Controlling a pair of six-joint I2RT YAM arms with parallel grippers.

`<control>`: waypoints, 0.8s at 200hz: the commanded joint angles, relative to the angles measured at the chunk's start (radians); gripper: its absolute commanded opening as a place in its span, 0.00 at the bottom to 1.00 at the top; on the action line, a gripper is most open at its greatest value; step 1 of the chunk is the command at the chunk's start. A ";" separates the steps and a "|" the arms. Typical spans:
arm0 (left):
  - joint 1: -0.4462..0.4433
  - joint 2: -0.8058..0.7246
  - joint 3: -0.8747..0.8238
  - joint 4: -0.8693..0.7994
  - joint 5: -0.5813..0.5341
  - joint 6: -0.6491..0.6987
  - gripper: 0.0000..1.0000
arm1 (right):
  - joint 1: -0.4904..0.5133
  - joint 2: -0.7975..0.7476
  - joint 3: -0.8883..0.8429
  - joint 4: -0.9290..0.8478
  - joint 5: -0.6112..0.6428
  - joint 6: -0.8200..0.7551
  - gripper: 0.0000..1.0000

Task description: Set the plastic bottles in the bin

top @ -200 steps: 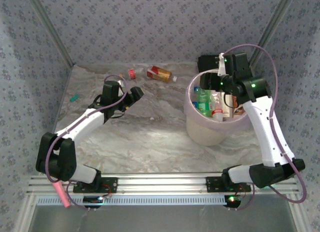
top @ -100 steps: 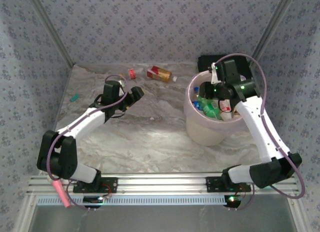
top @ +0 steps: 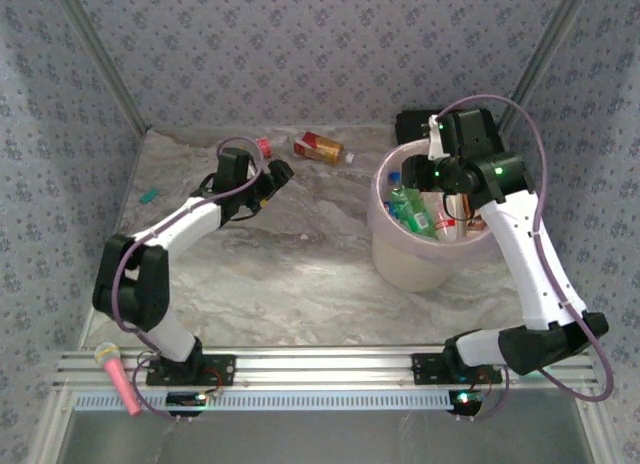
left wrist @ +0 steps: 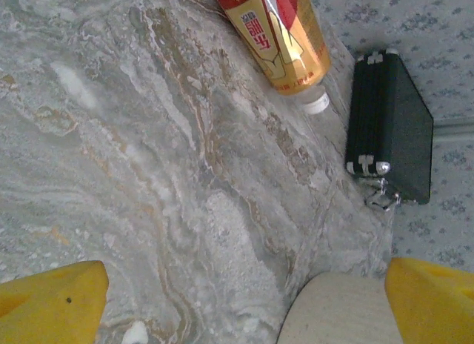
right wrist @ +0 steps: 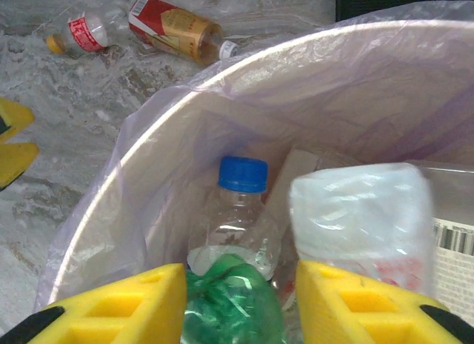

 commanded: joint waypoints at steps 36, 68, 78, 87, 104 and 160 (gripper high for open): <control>-0.019 0.173 0.194 -0.057 -0.051 -0.105 0.97 | 0.030 -0.045 -0.115 -0.017 0.008 0.022 0.41; -0.039 0.281 0.305 -0.056 -0.046 -0.145 0.96 | 0.038 -0.044 -0.126 -0.006 -0.007 0.028 0.40; -0.047 0.319 0.351 -0.067 -0.049 -0.153 0.96 | 0.038 -0.046 -0.104 -0.013 0.001 0.023 0.40; -0.052 0.354 0.396 -0.079 -0.055 -0.160 0.96 | 0.036 -0.048 -0.079 -0.024 0.007 0.018 0.41; -0.060 0.422 0.484 -0.113 -0.069 -0.192 0.96 | 0.031 -0.058 -0.042 -0.033 0.013 0.008 0.41; -0.083 0.694 0.918 -0.403 -0.210 -0.236 0.98 | 0.019 -0.101 -0.087 -0.013 0.035 -0.008 0.45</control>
